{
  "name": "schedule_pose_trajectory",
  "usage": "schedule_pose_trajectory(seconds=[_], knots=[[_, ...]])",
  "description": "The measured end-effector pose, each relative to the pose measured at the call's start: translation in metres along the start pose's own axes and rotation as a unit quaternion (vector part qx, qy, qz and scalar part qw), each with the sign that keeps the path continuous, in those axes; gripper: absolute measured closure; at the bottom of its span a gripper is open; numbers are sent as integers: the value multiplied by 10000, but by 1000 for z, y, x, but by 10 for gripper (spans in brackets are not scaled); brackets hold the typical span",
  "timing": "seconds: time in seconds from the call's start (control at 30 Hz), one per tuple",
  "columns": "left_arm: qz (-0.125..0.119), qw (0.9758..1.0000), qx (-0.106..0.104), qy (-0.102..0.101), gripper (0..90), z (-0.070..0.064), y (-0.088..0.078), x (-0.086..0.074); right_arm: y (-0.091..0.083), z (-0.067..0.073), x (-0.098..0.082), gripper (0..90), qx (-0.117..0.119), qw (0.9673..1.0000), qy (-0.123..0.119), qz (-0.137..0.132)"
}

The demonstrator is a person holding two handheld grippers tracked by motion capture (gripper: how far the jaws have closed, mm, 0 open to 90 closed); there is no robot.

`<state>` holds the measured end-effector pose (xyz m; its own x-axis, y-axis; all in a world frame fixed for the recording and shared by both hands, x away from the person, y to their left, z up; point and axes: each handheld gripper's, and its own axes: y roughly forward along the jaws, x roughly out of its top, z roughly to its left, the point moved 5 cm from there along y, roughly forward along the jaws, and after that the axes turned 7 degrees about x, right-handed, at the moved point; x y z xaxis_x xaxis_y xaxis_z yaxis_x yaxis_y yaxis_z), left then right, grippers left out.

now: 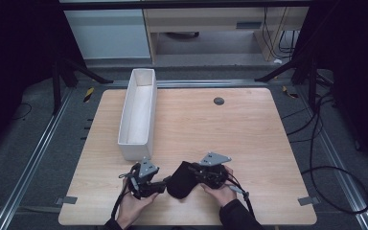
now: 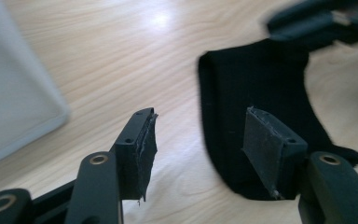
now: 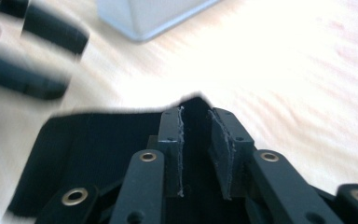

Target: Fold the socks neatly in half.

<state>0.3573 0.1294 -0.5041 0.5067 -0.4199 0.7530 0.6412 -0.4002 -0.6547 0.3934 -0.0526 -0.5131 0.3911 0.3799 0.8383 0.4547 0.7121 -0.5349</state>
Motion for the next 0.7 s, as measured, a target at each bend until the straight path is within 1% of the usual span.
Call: schedule_pose_trajectory(seconds=[0.03,0.1,0.17,0.2,0.23,0.27,0.37,0.4,0.43,0.5,0.57,0.6,0.67,0.7], knots=[[55,9999,-25,87,414,-4,3,-2,5,-1,3,761,-14,10000,0,-31],[106,9998,-14,175,411,-7,7,-4,17,-2,5,786,-4,9999,105,10],[150,9997,-46,201,413,-8,9,-6,30,-4,4,805,-68,9998,134,94],[153,9996,-50,231,412,-8,9,-7,34,-4,4,814,-65,9998,135,148],[145,9995,-33,270,413,-8,9,-8,38,-4,4,826,-128,9996,87,240],[140,9995,-27,299,413,-8,10,-8,41,-4,4,834,-193,9993,90,304],[145,9994,-23,300,414,-9,10,-9,44,-3,5,832,-238,9990,11,381],[135,9995,-32,294,413,-9,10,-9,43,-3,5,823,-203,9991,51,358],[137,9995,-32,289,413,-9,10,-9,40,-4,7,807,-161,9994,94,277],[140,9995,-40,277,411,-8,10,-9,30,-8,11,771,-171,9996,185,104],[138,9996,-50,250,409,-8,10,-9,15,-16,16,730,-225,9993,260,-116],[139,9996,-51,255,408,-8,10,-9,6,-20,16,708,-275,9991,280,-175],[137,9996,-50,254,407,-8,10,-9,-9,-28,11,671,-405,9985,297,-209],[137,9996,-46,253,407,-8,10,-9,-15,-31,7,656,-407,9984,342,-196]])
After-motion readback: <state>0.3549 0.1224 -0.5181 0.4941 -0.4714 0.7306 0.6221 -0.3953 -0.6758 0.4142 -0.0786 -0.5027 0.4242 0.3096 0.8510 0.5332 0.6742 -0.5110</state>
